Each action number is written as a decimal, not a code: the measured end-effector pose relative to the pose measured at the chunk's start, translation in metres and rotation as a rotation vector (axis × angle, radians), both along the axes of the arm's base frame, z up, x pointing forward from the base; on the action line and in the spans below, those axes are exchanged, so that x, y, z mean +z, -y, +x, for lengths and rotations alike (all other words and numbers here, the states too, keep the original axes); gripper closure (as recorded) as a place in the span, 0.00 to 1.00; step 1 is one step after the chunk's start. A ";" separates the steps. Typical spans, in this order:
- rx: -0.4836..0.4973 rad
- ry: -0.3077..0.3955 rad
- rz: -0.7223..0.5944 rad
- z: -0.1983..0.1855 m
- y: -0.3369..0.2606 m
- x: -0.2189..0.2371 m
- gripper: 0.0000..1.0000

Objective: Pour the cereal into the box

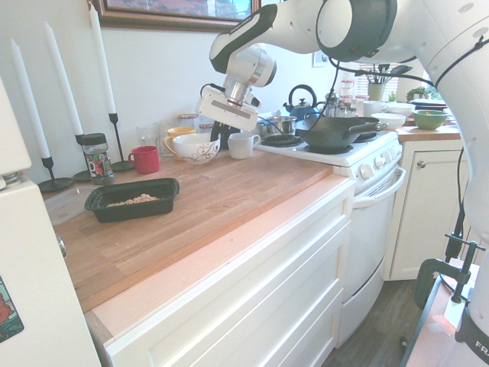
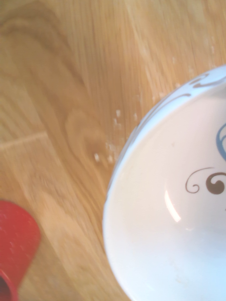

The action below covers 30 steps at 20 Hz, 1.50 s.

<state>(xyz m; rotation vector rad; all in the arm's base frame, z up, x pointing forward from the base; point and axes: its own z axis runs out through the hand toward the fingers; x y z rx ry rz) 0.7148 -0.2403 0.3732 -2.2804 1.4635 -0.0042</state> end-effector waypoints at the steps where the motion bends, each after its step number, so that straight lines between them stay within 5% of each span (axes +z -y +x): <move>1: -0.004 -0.010 0.004 -0.002 0.005 -0.008 1.00; 17: -0.043 -0.059 -0.059 -0.012 0.033 -0.050 1.00; 18: -0.042 -0.059 -0.063 -0.011 0.033 -0.050 0.00; 30: -0.027 -0.068 -0.106 -0.012 0.028 -0.052 0.00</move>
